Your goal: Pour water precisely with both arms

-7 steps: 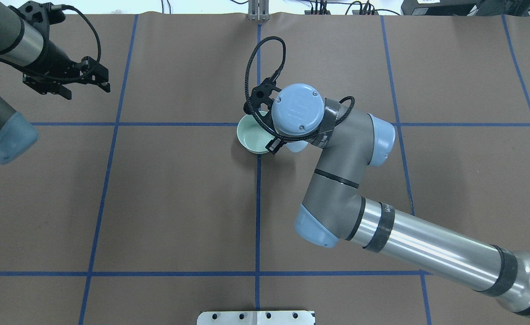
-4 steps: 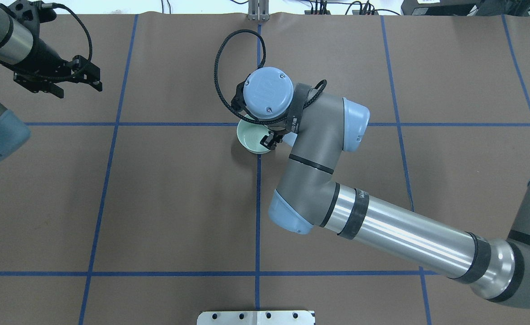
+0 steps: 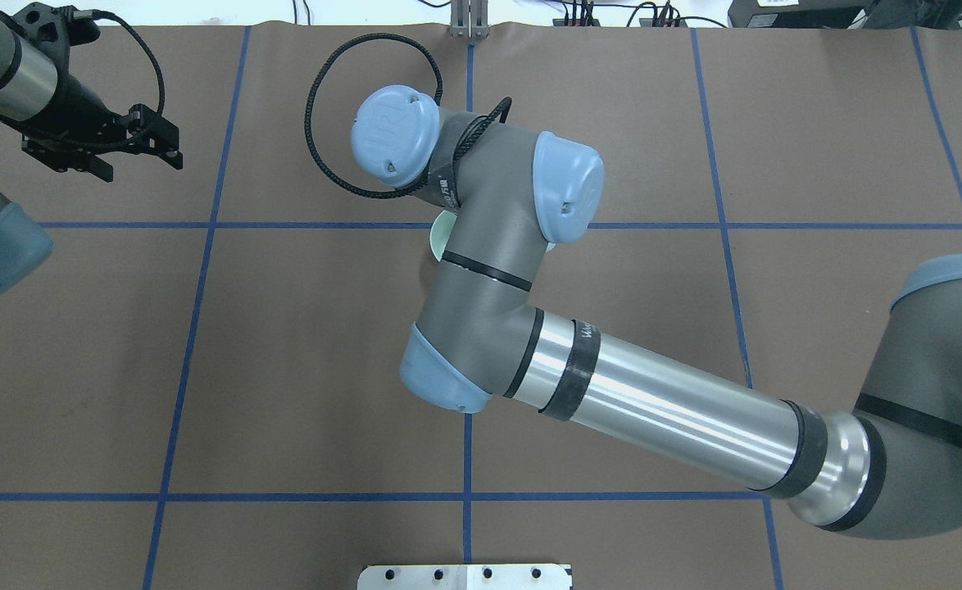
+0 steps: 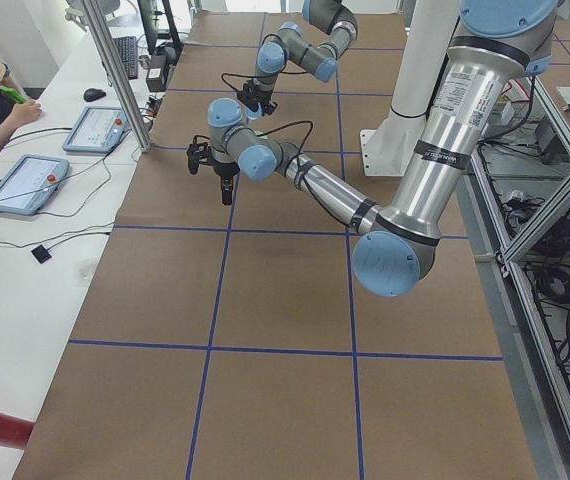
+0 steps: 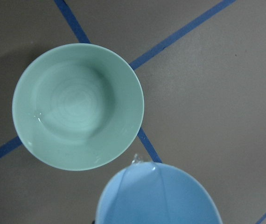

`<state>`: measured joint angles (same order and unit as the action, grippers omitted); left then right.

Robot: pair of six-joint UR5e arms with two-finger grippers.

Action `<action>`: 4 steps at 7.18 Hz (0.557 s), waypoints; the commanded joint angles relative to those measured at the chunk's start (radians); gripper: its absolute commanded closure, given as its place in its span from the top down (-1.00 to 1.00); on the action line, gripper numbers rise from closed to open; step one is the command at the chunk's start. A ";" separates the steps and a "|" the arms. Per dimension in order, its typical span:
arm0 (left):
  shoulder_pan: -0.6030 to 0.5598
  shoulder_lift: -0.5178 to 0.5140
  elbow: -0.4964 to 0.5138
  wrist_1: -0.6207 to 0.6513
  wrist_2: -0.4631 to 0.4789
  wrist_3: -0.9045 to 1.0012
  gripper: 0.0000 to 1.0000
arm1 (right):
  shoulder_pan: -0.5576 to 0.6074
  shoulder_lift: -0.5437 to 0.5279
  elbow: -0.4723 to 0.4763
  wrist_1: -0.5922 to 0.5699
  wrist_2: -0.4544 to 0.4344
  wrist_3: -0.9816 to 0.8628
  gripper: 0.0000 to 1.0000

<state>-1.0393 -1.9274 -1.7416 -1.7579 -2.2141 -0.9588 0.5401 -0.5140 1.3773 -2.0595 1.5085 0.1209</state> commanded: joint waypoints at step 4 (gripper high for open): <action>0.001 0.010 0.007 -0.006 -0.001 0.003 1.00 | -0.054 0.057 -0.053 -0.149 -0.114 0.009 -1.00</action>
<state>-1.0385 -1.9202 -1.7350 -1.7627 -2.2149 -0.9569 0.5002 -0.4585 1.3239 -2.1901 1.4122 0.1264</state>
